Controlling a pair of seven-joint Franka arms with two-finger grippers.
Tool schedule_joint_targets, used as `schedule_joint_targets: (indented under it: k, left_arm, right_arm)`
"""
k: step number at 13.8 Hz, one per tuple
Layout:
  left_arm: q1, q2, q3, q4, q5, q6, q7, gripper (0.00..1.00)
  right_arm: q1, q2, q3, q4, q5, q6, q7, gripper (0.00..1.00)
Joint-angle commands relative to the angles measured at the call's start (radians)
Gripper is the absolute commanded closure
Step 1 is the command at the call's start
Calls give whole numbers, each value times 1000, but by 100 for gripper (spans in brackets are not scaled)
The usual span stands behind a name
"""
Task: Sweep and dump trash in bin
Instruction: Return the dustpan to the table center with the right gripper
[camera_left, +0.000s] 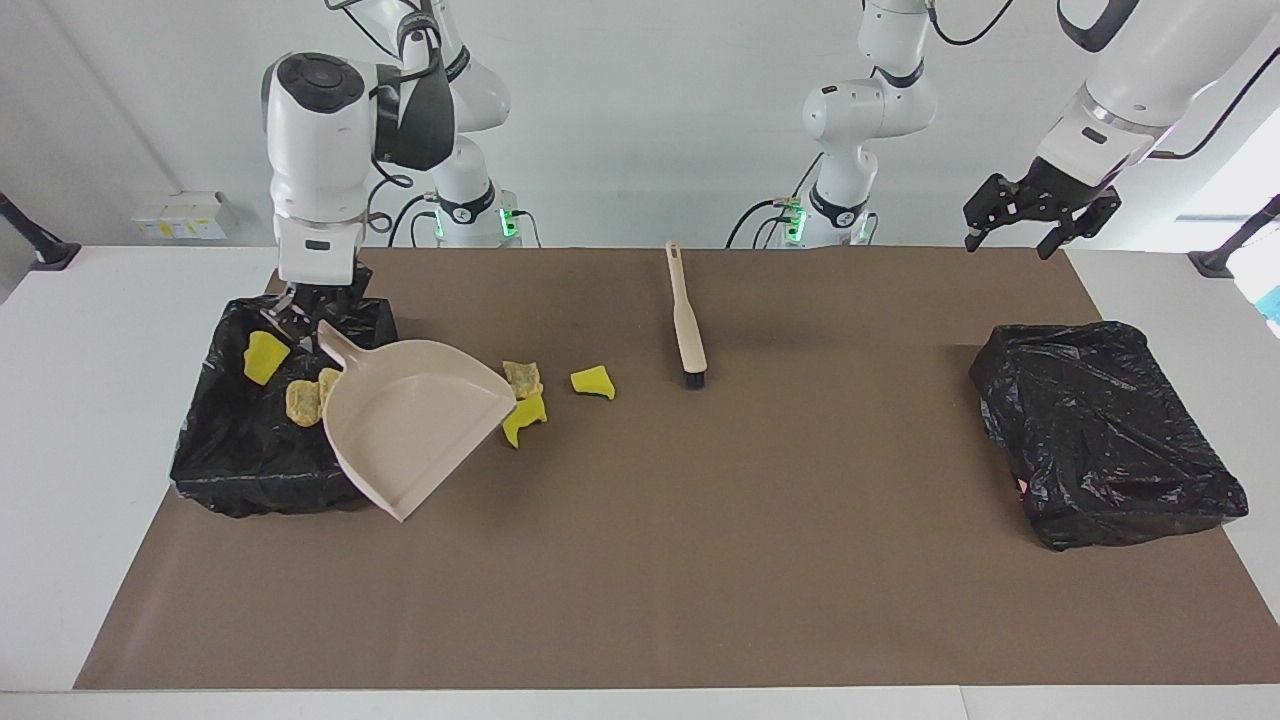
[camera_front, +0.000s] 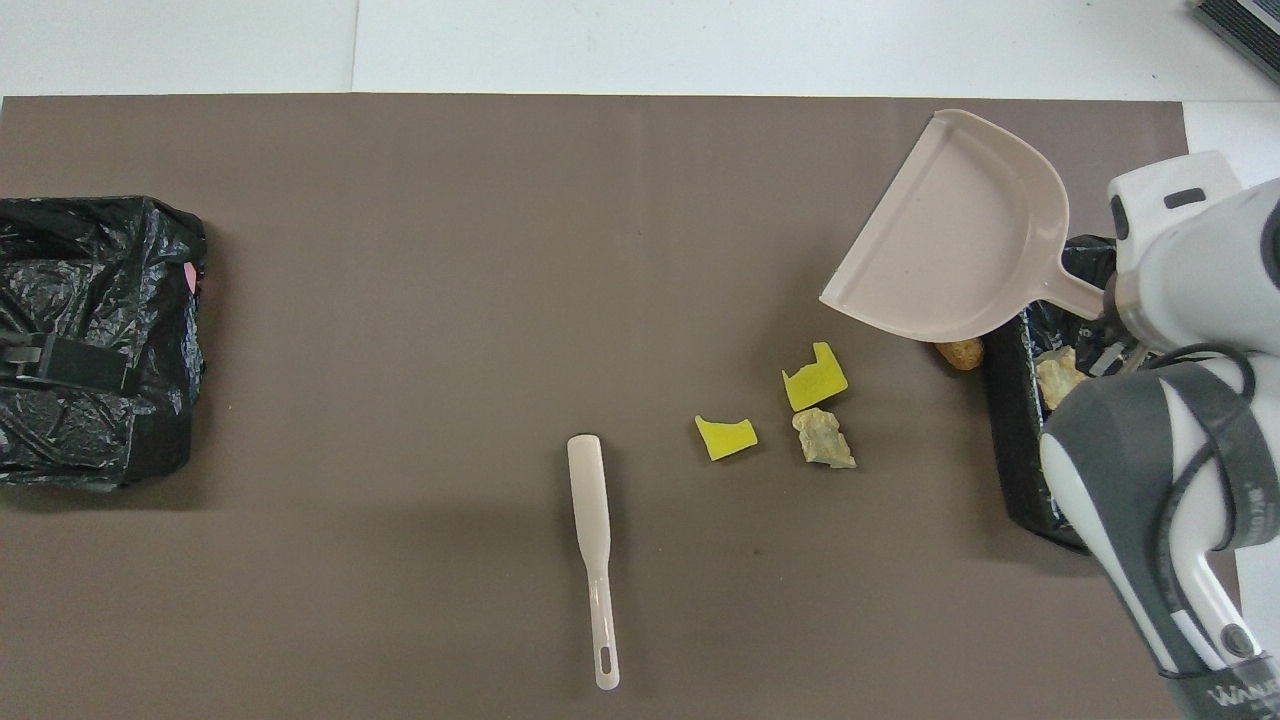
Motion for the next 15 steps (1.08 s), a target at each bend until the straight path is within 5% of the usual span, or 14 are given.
schedule_joint_targets:
  k: [1,8,15]
  left_arm:
    - [1,9,-4,26,17,-24,12,0]
    - [5,-4,-4,48,69,-90,-3,0]
    - [8,-5,-4,53,60,-48,-9,0]
  right_arm:
    - [48,78,-4,21,118,12,278,100]
    - [244,341,-4,199,246,119,850,100]
    - [382,653,30,563,286,124,1237,100]
